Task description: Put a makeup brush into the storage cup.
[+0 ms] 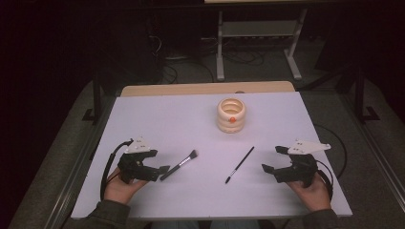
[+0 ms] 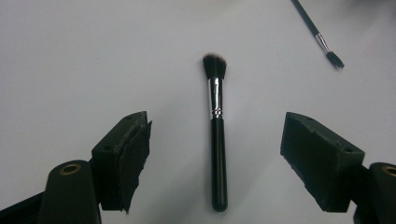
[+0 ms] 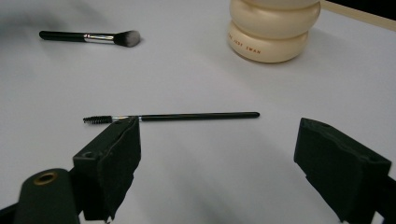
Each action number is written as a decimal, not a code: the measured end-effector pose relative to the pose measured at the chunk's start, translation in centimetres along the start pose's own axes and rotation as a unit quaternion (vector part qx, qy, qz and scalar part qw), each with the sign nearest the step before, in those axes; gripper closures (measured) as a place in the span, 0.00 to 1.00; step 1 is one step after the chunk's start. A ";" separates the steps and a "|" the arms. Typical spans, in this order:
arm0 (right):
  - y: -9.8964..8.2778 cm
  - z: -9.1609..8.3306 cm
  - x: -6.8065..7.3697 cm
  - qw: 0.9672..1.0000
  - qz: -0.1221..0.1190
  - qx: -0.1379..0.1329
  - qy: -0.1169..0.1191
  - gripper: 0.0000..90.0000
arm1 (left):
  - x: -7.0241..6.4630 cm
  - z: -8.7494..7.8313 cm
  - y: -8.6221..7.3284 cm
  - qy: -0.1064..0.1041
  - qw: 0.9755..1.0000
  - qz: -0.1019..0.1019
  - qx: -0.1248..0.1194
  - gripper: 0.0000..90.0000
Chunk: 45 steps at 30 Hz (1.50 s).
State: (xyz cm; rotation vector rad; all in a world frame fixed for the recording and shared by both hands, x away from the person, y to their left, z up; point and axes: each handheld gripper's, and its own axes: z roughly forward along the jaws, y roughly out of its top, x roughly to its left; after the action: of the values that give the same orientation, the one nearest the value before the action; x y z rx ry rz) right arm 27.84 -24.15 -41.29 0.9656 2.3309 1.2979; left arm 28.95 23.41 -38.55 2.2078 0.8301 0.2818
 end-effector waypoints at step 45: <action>0.2 0.2 0.2 1.000 -0.004 0.004 0.008 0.15 | -0.4 7.2 2.9 -0.018 0.979 0.026 0.203 0.69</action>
State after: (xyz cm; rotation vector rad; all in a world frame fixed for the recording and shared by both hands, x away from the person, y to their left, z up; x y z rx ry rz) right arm 27.90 -23.84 -41.25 0.9507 2.3504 1.2983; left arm 33.12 17.53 -41.47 2.6073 0.8713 0.1010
